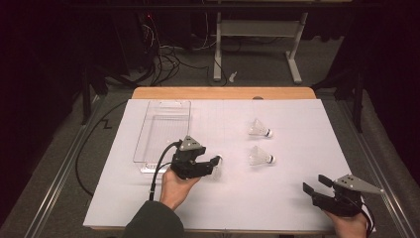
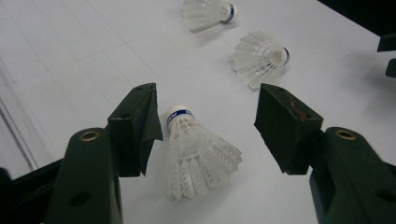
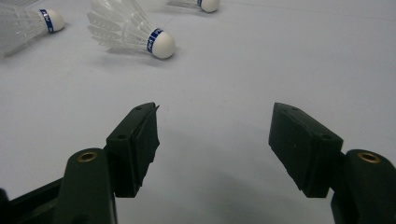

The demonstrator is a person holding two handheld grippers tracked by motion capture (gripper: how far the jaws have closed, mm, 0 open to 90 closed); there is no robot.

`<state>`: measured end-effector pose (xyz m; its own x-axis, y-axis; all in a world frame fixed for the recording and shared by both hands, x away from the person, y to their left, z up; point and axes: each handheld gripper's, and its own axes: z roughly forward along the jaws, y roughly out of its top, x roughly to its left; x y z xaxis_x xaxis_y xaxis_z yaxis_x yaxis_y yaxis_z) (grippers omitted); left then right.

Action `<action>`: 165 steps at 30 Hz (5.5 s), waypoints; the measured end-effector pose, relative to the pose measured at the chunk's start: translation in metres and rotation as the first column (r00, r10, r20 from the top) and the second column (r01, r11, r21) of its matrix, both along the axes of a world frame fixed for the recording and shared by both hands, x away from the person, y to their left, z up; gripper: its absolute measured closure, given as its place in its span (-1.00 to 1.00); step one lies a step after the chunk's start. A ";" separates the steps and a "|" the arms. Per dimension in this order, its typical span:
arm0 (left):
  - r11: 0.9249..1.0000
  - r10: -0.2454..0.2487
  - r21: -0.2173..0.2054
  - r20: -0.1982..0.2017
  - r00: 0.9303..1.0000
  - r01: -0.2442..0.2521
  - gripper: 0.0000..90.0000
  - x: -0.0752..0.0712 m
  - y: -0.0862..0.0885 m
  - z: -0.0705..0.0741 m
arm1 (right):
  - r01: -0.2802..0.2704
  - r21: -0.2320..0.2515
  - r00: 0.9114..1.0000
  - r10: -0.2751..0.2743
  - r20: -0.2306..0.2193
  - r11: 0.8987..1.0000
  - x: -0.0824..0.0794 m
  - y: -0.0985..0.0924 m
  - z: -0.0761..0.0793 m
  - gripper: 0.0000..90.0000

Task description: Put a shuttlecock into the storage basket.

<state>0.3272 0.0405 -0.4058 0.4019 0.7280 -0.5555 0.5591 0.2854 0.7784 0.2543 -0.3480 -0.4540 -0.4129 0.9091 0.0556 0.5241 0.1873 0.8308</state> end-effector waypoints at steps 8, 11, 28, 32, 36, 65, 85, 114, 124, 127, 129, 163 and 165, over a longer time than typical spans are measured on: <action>0.999 -0.013 0.035 -0.048 0.999 0.015 -0.09 0.004 0.004 0.001 | 0.000 -0.002 1.000 0.000 0.002 1.000 0.000 0.000 0.000 -0.26; 0.998 -0.012 0.056 -0.069 0.998 0.016 -0.10 0.005 0.005 -0.001 | 0.001 -0.003 1.000 -0.001 0.000 1.000 0.000 0.000 0.000 -0.26; 0.976 0.011 0.218 -0.165 0.986 0.025 0.13 0.010 0.004 -0.014 | 0.005 -0.008 1.000 -0.005 -0.010 1.000 0.001 0.000 -0.001 -0.25; 0.969 0.011 0.244 -0.178 0.984 0.033 0.18 0.011 0.004 -0.017 | 0.006 -0.007 1.000 -0.006 -0.011 1.000 0.001 0.000 -0.001 -0.25; 0.967 0.015 0.254 -0.188 0.982 0.034 0.22 0.011 0.003 -0.019 | 0.005 -0.008 1.000 -0.005 -0.012 1.000 0.001 0.000 -0.001 -0.25; 0.945 0.022 0.324 -0.207 0.978 0.047 0.44 0.016 -0.004 -0.030 | 0.000 -0.013 1.000 -0.001 -0.021 1.000 0.002 0.001 -0.002 -0.25; 0.931 0.011 0.359 -0.202 0.979 0.064 0.70 0.018 -0.014 -0.037 | 0.001 -0.013 1.000 -0.001 -0.021 1.000 0.002 0.002 -0.002 -0.25; 0.942 0.016 0.330 -0.223 0.975 0.061 0.99 0.022 -0.016 -0.039 | -0.002 -0.012 1.000 0.001 -0.018 1.000 0.002 0.001 -0.002 -0.25; 0.950 -0.005 0.303 -0.215 0.977 0.071 1.00 0.020 -0.011 -0.034 | -0.003 -0.012 1.000 0.002 -0.018 1.000 0.002 0.001 -0.002 -0.25; 0.953 -0.017 0.292 -0.206 0.978 0.078 1.00 0.017 -0.010 -0.031 | -0.004 -0.012 1.000 0.004 -0.016 1.000 0.001 0.001 -0.002 -0.25; 0.955 -0.023 0.286 -0.200 0.979 0.081 1.00 0.016 -0.010 -0.029 | -0.003 -0.010 1.000 0.003 -0.015 1.000 0.001 0.000 -0.001 -0.25; 0.984 -0.051 0.163 -0.112 0.992 0.069 1.00 0.001 0.009 -0.006 | -0.003 -0.009 1.000 0.003 -0.010 1.000 0.001 0.000 -0.001 -0.25; 0.986 -0.045 0.153 -0.105 0.993 0.061 1.00 0.000 0.010 -0.005 | -0.003 -0.010 1.000 0.003 -0.010 1.000 0.001 0.000 -0.001 -0.25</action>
